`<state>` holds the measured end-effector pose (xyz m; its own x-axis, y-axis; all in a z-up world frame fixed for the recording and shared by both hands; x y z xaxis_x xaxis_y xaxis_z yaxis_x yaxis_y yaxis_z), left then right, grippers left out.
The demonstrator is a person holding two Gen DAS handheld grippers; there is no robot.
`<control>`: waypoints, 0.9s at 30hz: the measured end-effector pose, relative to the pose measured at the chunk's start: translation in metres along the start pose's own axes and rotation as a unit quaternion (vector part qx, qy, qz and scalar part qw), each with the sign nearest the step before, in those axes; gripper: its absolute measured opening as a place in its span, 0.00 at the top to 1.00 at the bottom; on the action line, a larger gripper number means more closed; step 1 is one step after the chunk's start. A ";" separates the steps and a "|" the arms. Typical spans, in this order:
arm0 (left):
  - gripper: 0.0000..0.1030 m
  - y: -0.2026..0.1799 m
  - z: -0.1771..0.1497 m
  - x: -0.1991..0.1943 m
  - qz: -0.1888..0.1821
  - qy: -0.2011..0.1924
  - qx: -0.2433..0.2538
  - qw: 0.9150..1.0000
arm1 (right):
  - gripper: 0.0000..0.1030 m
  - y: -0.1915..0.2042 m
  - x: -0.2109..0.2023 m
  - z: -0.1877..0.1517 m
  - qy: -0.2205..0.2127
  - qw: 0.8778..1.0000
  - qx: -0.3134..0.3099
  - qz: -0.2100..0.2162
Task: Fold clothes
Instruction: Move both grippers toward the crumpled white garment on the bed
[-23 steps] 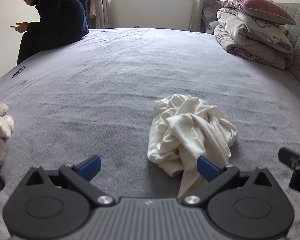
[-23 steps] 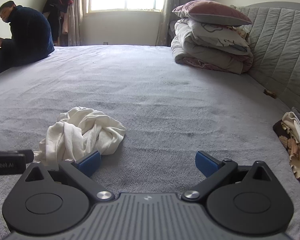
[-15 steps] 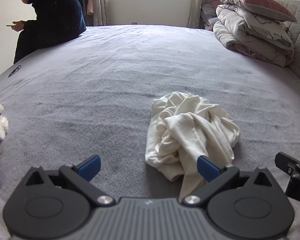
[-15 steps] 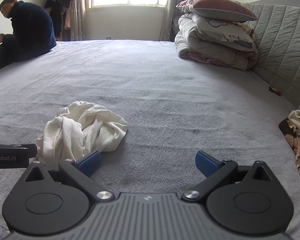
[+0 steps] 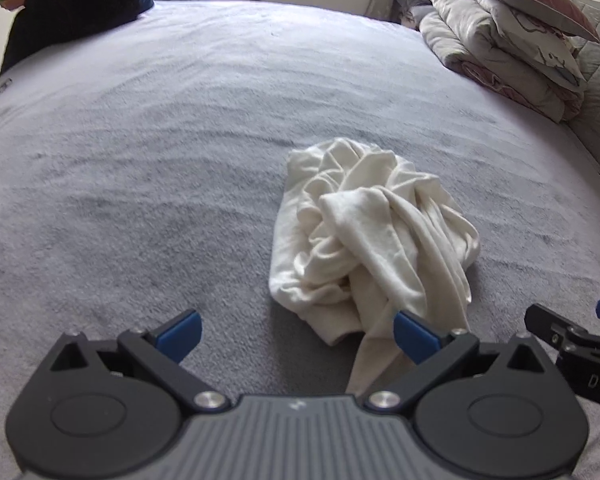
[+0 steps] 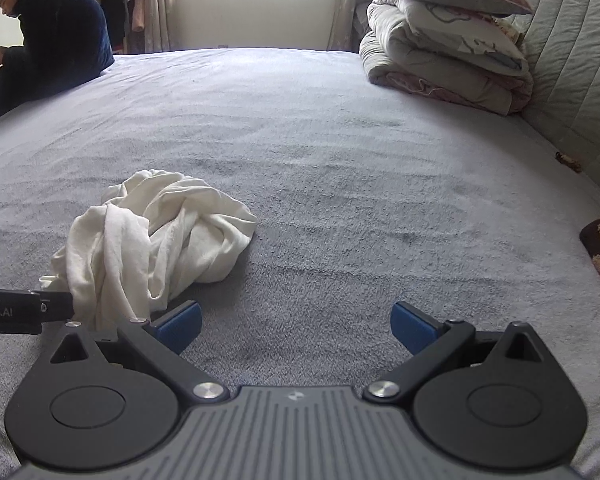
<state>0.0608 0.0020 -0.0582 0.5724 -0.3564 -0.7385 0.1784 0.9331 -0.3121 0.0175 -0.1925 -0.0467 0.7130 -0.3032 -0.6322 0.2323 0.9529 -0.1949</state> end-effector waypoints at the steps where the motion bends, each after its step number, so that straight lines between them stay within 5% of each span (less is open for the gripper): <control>1: 0.00 0.002 0.000 0.001 -0.001 0.002 -0.001 1.000 | 0.00 -0.001 0.001 0.001 -0.002 1.000 -0.002 0.000; 10: 0.00 0.018 0.003 0.002 -0.007 -0.020 0.012 1.000 | 0.05 0.000 0.007 -0.002 -0.006 1.000 -0.010 0.019; 20: 0.00 0.037 0.017 0.002 -0.052 0.003 -0.028 0.998 | 0.11 0.026 -0.002 -0.005 0.039 0.990 0.016 0.138; 27: 0.00 0.045 0.018 -0.003 -0.050 -0.009 -0.034 0.998 | 0.33 0.061 -0.012 -0.011 0.060 0.981 -0.027 0.184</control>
<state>0.0816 0.0457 -0.0590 0.5691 -0.4465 -0.6905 0.1805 0.8871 -0.4249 0.0155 -0.1308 -0.0591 0.6587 0.0608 -0.7499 -0.0639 0.9976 0.0248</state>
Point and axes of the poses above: each gripper's, at about its wrist camera, not at the fingertips, and x roughly the way its jaws point, y to its left, z to its top, the point moved 3 cm from there along x, roughly the way its jaws point, and after that the axes turned 14 degrees about -z, right-handed, at the moved point
